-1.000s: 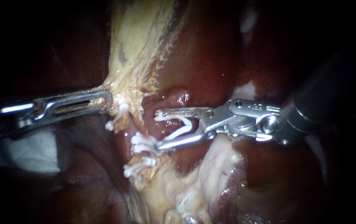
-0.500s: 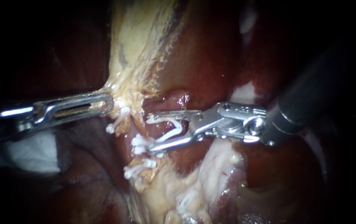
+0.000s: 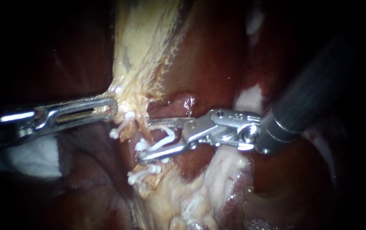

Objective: Clipping third clip right tube

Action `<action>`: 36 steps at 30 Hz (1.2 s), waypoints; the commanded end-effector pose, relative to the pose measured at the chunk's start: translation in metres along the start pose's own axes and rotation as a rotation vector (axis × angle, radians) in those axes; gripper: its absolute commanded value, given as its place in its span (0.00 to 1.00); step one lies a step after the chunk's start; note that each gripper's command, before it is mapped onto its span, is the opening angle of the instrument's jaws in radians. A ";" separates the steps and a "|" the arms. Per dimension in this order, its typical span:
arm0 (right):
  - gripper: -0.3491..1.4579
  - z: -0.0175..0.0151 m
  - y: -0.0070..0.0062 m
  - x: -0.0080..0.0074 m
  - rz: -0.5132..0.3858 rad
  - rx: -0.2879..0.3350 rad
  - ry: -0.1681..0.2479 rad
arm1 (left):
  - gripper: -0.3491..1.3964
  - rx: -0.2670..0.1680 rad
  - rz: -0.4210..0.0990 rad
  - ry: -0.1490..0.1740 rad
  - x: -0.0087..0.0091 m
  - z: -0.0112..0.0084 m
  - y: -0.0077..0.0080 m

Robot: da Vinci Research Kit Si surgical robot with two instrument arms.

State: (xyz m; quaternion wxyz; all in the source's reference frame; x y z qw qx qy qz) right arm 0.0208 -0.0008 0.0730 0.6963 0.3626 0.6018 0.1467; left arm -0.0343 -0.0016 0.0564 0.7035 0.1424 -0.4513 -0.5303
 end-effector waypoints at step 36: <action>0.52 0.0014 -0.0029 0.0042 0.087 0.161 0.145 | 0.00 0.002 0.004 0.000 0.0002 0.0009 0.0023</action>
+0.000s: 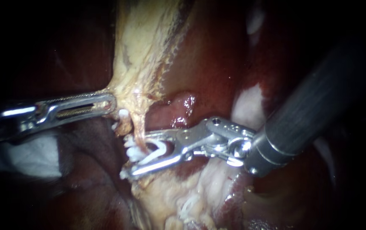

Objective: Clipping third clip right tube

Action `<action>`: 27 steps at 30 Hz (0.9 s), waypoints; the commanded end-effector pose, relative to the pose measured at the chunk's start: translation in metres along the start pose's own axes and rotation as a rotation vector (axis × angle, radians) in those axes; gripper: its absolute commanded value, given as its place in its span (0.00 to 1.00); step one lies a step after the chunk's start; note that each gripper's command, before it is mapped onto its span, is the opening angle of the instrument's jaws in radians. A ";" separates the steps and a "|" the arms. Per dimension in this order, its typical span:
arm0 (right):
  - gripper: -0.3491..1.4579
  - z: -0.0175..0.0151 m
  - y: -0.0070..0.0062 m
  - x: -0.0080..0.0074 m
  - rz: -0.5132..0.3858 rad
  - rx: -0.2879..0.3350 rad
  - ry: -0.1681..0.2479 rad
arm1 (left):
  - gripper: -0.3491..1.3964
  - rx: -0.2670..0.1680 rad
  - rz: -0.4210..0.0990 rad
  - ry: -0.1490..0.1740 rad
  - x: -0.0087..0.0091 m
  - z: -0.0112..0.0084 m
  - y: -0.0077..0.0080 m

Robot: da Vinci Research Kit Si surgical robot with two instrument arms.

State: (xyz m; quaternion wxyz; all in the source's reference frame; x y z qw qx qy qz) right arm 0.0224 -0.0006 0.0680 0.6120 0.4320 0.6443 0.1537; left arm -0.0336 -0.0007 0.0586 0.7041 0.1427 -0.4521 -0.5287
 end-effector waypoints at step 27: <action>0.43 0.0004 0.0012 0.0020 0.077 -0.039 0.046 | 0.00 -0.004 0.001 -0.002 0.0003 0.0005 -0.0002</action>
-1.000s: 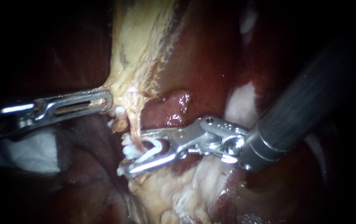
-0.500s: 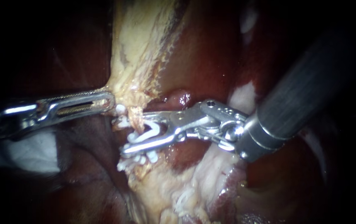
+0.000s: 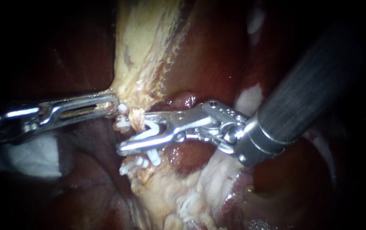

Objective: Clipping third clip right tube

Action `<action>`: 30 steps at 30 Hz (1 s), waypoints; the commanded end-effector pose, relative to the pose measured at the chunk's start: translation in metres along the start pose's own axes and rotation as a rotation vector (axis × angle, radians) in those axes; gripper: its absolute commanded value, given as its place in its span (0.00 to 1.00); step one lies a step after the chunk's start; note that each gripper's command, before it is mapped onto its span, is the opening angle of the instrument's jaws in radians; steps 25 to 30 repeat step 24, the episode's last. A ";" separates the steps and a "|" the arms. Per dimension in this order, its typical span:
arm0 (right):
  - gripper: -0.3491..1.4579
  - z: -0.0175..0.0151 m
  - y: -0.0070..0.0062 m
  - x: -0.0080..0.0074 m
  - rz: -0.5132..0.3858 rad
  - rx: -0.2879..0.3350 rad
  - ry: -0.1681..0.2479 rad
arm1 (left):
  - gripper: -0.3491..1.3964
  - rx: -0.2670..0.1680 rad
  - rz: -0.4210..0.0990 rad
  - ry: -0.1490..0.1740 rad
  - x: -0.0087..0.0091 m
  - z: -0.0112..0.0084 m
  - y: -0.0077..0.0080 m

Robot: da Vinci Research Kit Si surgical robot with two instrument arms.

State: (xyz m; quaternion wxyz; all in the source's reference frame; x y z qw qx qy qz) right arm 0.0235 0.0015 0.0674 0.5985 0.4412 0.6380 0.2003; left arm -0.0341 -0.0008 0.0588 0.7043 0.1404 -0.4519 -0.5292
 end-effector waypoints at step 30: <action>0.00 -0.0031 0.0008 0.0000 0.105 -0.084 -0.015 | 0.00 0.001 0.000 0.000 0.0000 -0.0001 0.0000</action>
